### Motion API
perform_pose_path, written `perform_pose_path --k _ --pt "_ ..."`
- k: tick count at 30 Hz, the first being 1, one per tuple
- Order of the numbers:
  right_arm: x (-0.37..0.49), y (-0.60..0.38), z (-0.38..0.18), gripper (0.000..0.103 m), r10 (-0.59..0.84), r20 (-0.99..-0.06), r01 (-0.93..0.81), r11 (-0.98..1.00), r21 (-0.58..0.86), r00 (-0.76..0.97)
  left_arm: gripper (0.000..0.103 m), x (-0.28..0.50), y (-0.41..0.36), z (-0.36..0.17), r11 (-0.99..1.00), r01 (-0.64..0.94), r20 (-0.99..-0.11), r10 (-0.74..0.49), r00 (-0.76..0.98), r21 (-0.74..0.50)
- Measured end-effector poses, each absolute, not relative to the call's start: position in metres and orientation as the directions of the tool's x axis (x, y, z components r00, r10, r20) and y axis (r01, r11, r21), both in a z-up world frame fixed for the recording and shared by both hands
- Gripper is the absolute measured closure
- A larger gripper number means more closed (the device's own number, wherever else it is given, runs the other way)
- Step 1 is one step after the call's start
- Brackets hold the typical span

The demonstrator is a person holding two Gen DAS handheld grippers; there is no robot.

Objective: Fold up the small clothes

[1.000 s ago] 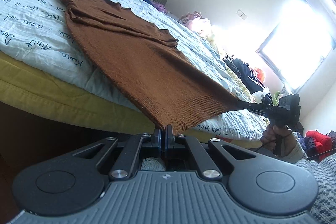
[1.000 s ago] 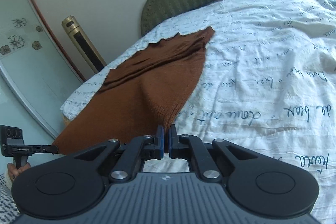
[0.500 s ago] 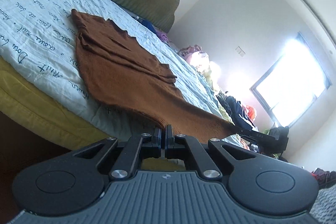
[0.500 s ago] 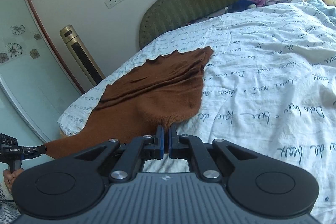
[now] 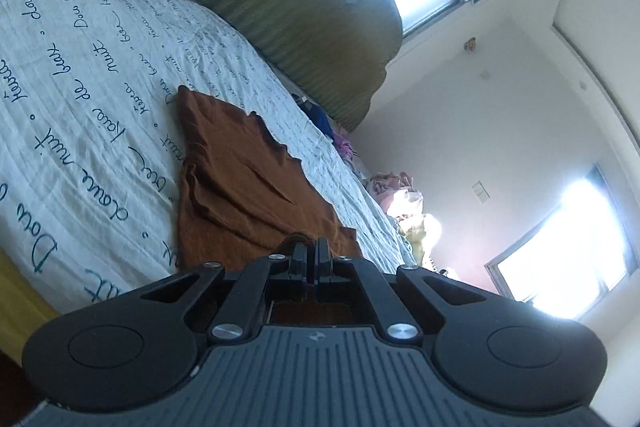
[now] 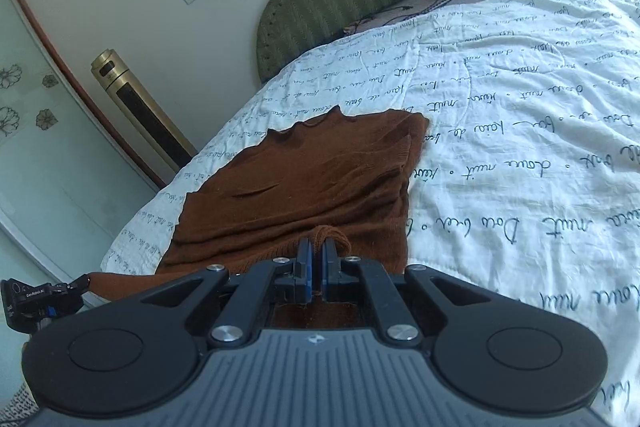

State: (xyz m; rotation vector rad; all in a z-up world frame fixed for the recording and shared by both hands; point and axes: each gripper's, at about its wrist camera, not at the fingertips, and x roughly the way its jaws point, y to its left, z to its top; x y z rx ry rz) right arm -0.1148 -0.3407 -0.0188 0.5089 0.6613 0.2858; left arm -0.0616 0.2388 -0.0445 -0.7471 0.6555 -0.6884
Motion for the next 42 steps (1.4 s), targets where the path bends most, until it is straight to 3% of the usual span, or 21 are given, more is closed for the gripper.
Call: perform_pose_path --k 6,12,26,42 --pt "-0.032 -0.353 -0.042 0.099 0.456 -0.538 -0.022 0.777 0.629 0.709 0.101 0.016 0.233 -0.058 0.576 0.151 -0.380 -0.691 0.614 -0.803" --pt "0.034 -0.358 -0.055 0.099 0.468 -0.554 0.029 0.746 0.666 0.689 0.101 0.077 0.222 -0.060 0.623 0.085 -0.458 -0.655 0.601 -0.778" --pt "0.142 -0.363 -0.073 0.099 0.445 -0.644 0.140 0.746 0.651 0.622 0.101 0.165 0.217 -0.079 0.630 -0.031 -0.544 -0.644 0.537 -0.776" --pt "0.179 -0.368 -0.082 0.098 0.406 -0.677 0.176 0.765 0.619 0.614 0.101 0.227 0.194 -0.077 0.670 -0.023 -0.583 -0.627 0.517 -0.742"
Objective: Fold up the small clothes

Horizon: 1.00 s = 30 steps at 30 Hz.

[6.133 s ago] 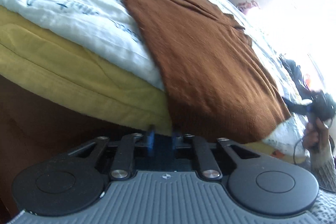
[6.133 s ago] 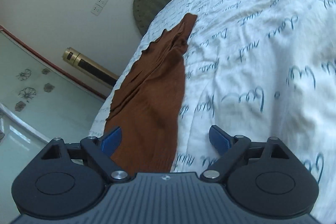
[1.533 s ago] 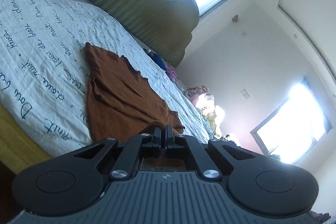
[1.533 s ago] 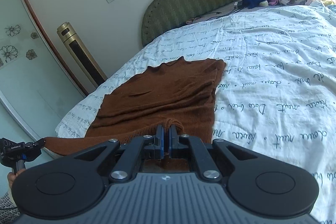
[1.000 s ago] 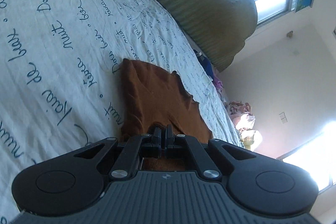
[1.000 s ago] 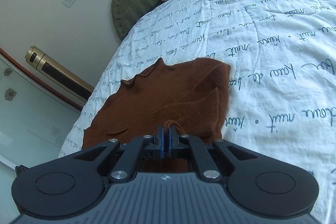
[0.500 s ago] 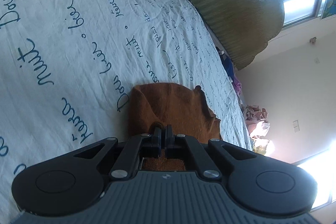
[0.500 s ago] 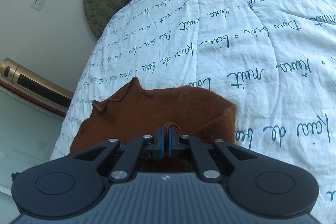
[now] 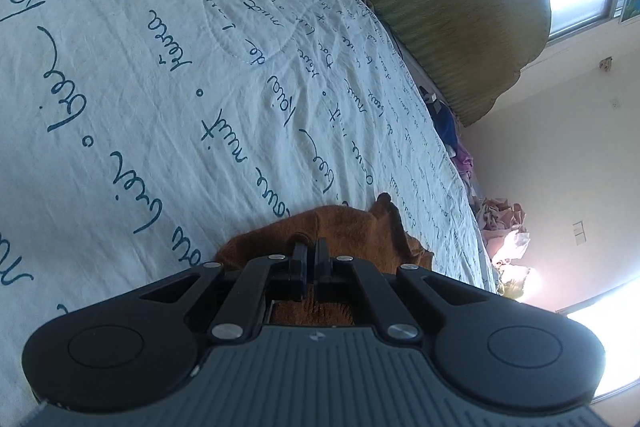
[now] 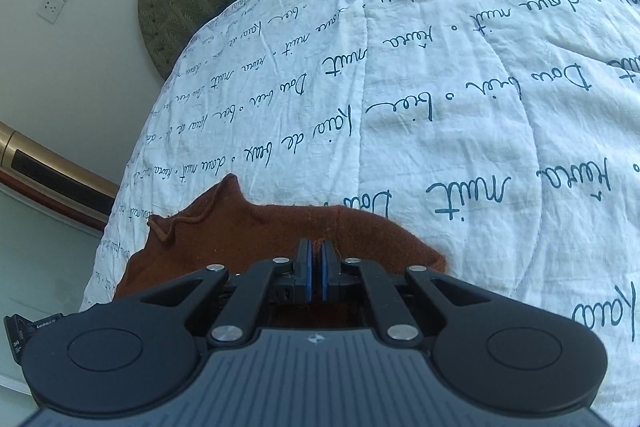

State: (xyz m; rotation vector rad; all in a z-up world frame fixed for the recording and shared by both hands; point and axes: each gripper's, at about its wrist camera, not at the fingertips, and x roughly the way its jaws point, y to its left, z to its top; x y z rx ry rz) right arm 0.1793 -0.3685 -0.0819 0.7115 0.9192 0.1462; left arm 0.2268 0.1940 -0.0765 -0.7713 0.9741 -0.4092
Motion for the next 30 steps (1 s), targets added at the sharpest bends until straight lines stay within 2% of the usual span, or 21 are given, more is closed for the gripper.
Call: perform_pose_path --k 7,9,11,12,13,14,15,16,19,21,22,23,26,27,30 --pt "0.188 -0.379 -0.093 0.098 0.385 -0.682 0.223 0.748 0.625 0.622 0.101 0.243 0.186 -0.092 0.678 -0.050 -0.607 -0.621 0.497 -0.734" --pt "0.191 -0.375 -0.093 0.096 0.375 -0.681 0.199 0.769 0.607 0.629 0.097 0.245 0.185 -0.097 0.686 -0.052 -0.616 -0.615 0.492 -0.726" --pt "0.194 -0.377 -0.094 0.087 0.361 -0.691 0.224 0.765 0.603 0.627 0.090 0.248 0.190 -0.100 0.666 -0.078 -0.611 -0.623 0.488 -0.742" --pt "0.195 -0.377 -0.092 0.079 0.360 -0.694 0.221 0.771 0.598 0.623 0.089 0.247 0.194 -0.097 0.660 -0.087 -0.605 -0.619 0.501 -0.746" --pt "0.192 -0.377 -0.086 0.065 0.350 -0.693 0.209 0.783 0.586 0.631 0.089 0.243 0.198 -0.089 0.675 -0.085 -0.606 -0.592 0.531 -0.733" --pt "0.186 -0.376 -0.077 0.056 0.318 -0.698 0.199 0.809 0.552 0.642 0.071 0.238 0.200 -0.077 0.713 -0.076 -0.619 -0.545 0.565 -0.697" --pt "0.180 -0.375 -0.067 0.040 0.285 -0.700 0.185 0.838 0.514 0.655 0.063 0.231 0.201 -0.062 0.754 -0.046 -0.623 -0.506 0.596 -0.656" --pt "0.169 -0.374 -0.056 0.040 0.266 -0.689 0.155 0.861 0.484 0.674 0.057 0.223 0.202 -0.048 0.776 -0.020 -0.620 -0.487 0.615 -0.630" --pt "0.133 -0.370 -0.032 0.040 0.287 -0.642 0.039 0.896 0.443 0.711 0.054 0.186 0.194 -0.012 0.801 0.114 -0.577 -0.515 0.634 -0.588" --pt "0.110 -0.361 -0.025 0.040 0.293 -0.626 -0.014 0.912 0.411 0.722 0.032 0.158 0.175 0.001 0.812 0.197 -0.568 -0.536 0.624 -0.549" --pt "0.098 -0.353 -0.024 0.040 0.302 -0.621 -0.040 0.916 0.399 0.724 0.027 0.144 0.163 0.003 0.804 0.238 -0.556 -0.559 0.615 -0.545" --pt "0.091 -0.342 -0.025 0.040 0.316 -0.625 -0.073 0.921 0.383 0.714 0.026 0.133 0.150 0.001 0.793 0.279 -0.549 -0.585 0.597 -0.541" --pt "0.083 -0.294 -0.031 0.023 0.295 -0.644 -0.135 0.949 0.285 0.706 0.025 0.118 0.105 -0.014 0.808 0.347 -0.582 -0.585 0.565 -0.476" --pt "0.087 -0.275 -0.035 0.020 0.299 -0.664 -0.176 0.953 0.248 0.685 0.025 0.119 0.092 -0.022 0.831 0.346 -0.603 -0.555 0.573 -0.435" --pt "0.104 -0.227 -0.055 0.019 0.286 -0.709 -0.247 0.956 0.160 0.645 0.025 0.128 0.065 -0.055 0.917 0.293 -0.699 -0.396 0.596 -0.270"
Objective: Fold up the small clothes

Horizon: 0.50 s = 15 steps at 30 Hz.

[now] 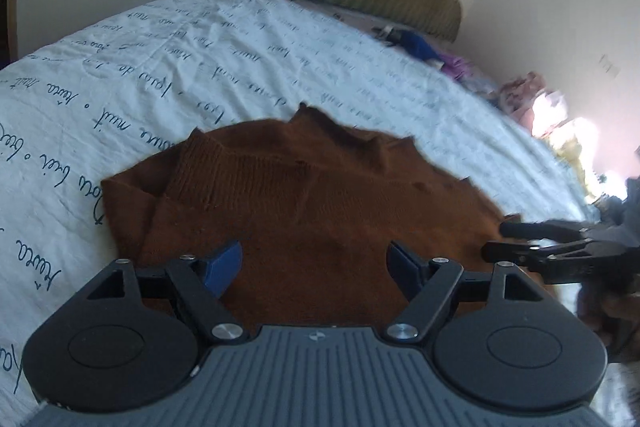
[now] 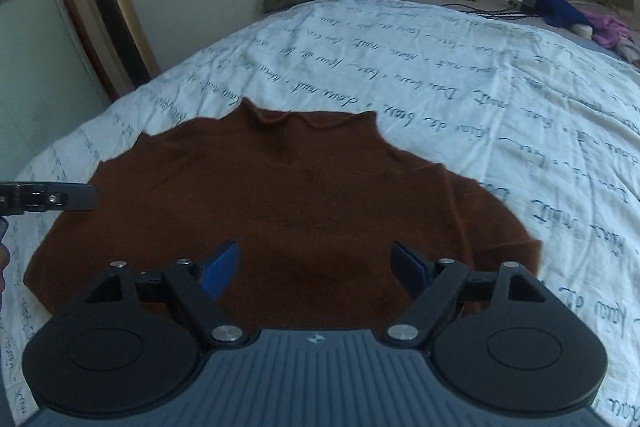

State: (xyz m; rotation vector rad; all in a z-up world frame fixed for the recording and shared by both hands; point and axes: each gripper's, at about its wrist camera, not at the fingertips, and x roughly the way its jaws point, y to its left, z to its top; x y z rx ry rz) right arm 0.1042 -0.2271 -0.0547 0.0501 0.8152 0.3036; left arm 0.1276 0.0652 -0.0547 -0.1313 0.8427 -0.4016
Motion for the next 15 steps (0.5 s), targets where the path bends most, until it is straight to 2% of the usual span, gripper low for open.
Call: perform_pose_path --k 2,3,4,6,8,11,13,15 --pt "0.116 -0.210 -0.080 0.019 0.199 -0.769 -0.262 0.964 0.042 0.608 0.026 0.130 0.066 -0.078 0.948 0.259 -0.719 -0.312 0.621 -0.187" --pt "0.115 -0.214 -0.088 0.008 0.176 -0.759 -0.259 0.966 0.011 0.627 0.025 0.122 0.068 -0.081 0.945 0.281 -0.691 -0.314 0.651 -0.165" --pt "0.113 -0.223 -0.091 0.003 0.180 -0.738 -0.245 0.969 0.021 0.650 0.025 0.115 0.068 -0.082 0.948 0.297 -0.687 -0.293 0.664 -0.117" --pt "0.108 -0.251 -0.093 0.003 0.177 -0.724 -0.172 0.982 0.081 0.667 0.025 0.102 0.070 -0.080 0.957 0.281 -0.683 -0.251 0.686 -0.069" --pt "0.098 -0.261 -0.081 0.002 0.177 -0.726 -0.141 0.984 0.111 0.665 0.024 0.091 0.080 -0.068 0.960 0.255 -0.687 -0.260 0.678 -0.111" --pt "0.068 -0.261 -0.052 0.002 0.140 -0.701 -0.119 0.990 0.078 0.699 0.011 0.063 0.095 -0.041 0.945 0.245 -0.638 -0.328 0.697 -0.217" --pt "0.043 -0.260 -0.038 0.000 0.176 -0.661 -0.116 0.984 0.133 0.729 0.007 0.047 0.097 -0.034 0.919 0.281 -0.608 -0.393 0.690 -0.275" --pt "0.020 -0.254 -0.034 0.000 0.248 -0.613 -0.149 0.966 0.209 0.750 0.007 0.035 0.089 -0.039 0.917 0.293 -0.630 -0.399 0.666 -0.271"
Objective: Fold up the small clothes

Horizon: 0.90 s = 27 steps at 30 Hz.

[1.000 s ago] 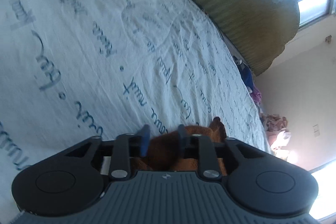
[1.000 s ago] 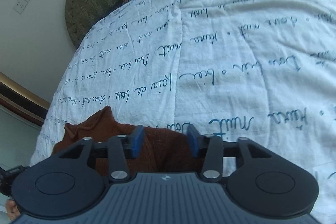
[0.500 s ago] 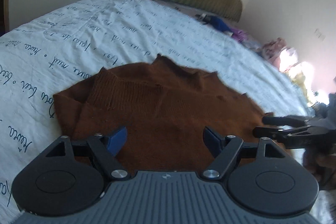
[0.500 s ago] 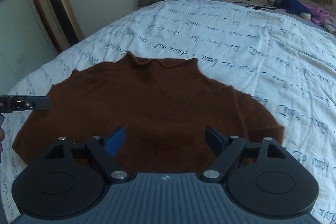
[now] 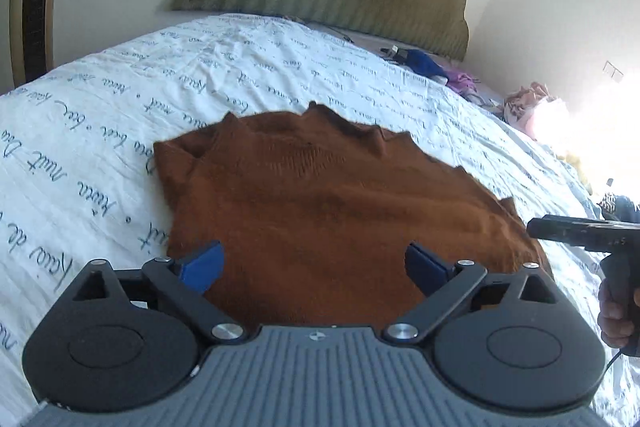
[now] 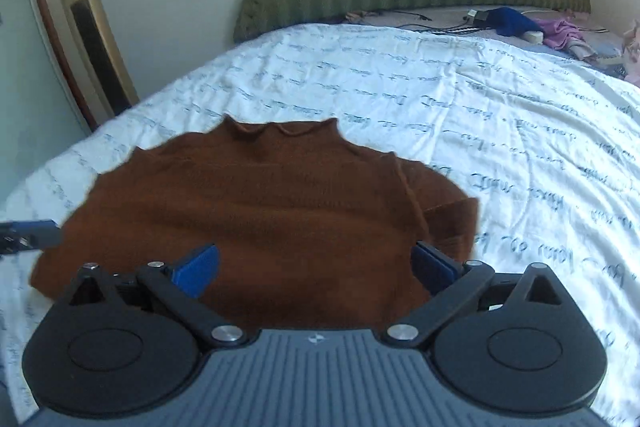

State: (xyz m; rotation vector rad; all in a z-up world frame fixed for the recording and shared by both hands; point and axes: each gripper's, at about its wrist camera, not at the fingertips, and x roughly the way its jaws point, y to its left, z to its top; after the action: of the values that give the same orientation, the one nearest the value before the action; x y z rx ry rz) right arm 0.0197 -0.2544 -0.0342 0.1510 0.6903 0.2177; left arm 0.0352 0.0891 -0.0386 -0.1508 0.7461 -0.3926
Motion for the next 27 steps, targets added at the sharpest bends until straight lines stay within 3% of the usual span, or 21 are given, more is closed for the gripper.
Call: perform_pose_path --k 4,8,11,14,22,27 --pt "-0.004 -0.221 -0.051 0.000 0.262 -0.586 -0.223 0.965 0.139 0.767 0.007 0.024 0.083 -0.073 0.926 0.283 -0.693 -0.374 0.616 -0.248" --pt "0.007 -0.209 -0.094 0.000 0.156 -0.719 -0.235 0.972 -0.011 0.677 0.003 0.006 0.076 -0.083 0.935 0.317 -0.694 -0.332 0.639 -0.156" --pt "-0.002 -0.231 -0.105 0.000 0.237 -0.639 -0.244 0.967 0.079 0.732 0.000 -0.004 0.067 -0.092 0.938 0.340 -0.682 -0.290 0.672 -0.064" --pt "-0.008 -0.229 -0.104 0.000 0.232 -0.627 -0.253 0.966 0.058 0.743 0.000 -0.010 0.052 -0.098 0.941 0.334 -0.674 -0.219 0.705 0.044" --pt "-0.018 -0.229 -0.097 0.000 0.246 -0.620 -0.265 0.962 0.064 0.745 0.000 -0.005 0.043 -0.096 0.961 0.268 -0.698 -0.146 0.701 0.068" --pt "-0.006 -0.228 -0.067 0.000 0.341 -0.548 -0.349 0.932 0.094 0.764 0.000 0.005 0.033 -0.093 0.978 0.193 -0.728 -0.078 0.681 0.076"
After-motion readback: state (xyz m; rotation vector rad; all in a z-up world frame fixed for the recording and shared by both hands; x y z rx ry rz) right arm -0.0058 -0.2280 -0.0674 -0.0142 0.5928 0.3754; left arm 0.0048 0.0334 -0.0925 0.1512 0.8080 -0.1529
